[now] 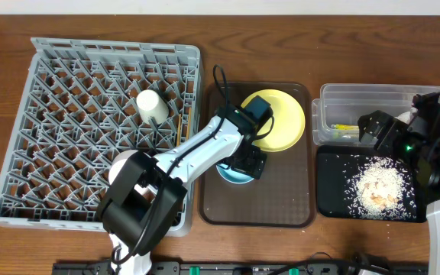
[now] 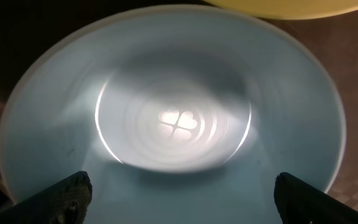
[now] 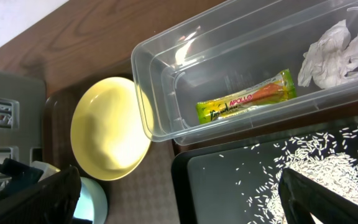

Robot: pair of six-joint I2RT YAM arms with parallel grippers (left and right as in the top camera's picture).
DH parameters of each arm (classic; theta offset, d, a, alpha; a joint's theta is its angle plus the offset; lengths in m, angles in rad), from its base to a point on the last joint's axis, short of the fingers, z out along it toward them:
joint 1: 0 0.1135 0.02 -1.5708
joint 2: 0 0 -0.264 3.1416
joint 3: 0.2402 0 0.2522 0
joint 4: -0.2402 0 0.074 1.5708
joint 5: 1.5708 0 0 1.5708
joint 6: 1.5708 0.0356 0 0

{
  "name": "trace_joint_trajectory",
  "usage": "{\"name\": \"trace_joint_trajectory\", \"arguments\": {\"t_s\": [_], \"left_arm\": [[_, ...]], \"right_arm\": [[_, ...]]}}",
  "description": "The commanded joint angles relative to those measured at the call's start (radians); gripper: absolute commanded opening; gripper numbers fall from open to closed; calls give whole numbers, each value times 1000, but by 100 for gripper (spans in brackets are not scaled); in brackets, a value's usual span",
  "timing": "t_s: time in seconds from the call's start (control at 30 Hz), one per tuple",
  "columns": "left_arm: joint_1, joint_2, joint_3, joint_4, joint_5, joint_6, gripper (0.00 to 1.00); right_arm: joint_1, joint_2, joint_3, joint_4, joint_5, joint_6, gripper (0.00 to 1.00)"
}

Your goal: Sort waste into correct bins and load items into the dishwasher

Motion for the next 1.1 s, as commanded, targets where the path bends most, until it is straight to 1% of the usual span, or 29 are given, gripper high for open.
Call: {"name": "trace_joint_trajectory", "arguments": {"t_s": [0.0,0.13,0.23,0.3,0.37,0.43,0.47,0.57,0.7,0.87,0.97,1.07], "left_arm": [[9,-34,35,-22,-21,29,95],[31,-96,147,-94,-27,30,95],[24,-162,179,-100,-8,23,94],[8,-198,179,-98,0,23,81],[-13,-208,179,-102,-1,24,70],[-40,-205,172,-102,-2,24,63],[-56,-201,161,-91,-2,24,62],[-106,-179,109,-27,-5,23,61],[-154,-130,56,40,-63,23,61],[-172,-47,40,62,-89,14,60],[-172,-3,40,62,-158,-31,59],[-173,33,40,69,-162,-51,57]], "right_arm": [[-5,-5,10,-2,-8,-5,99],[-5,-5,10,-1,-8,-5,99],[-5,-5,10,-2,-8,-5,99],[-5,-5,10,-2,-8,-5,99],[-5,-5,10,-2,-8,-5,99],[-5,-5,10,-1,-8,-5,99],[-5,-5,10,-1,-8,-5,99],[-5,-5,10,-1,-8,-5,99],[-5,-5,10,-1,-8,-5,99],[-5,-5,10,-2,-8,-5,99],[-5,-5,10,-1,-8,-5,99],[-5,-5,10,-1,-8,-5,99]]}}
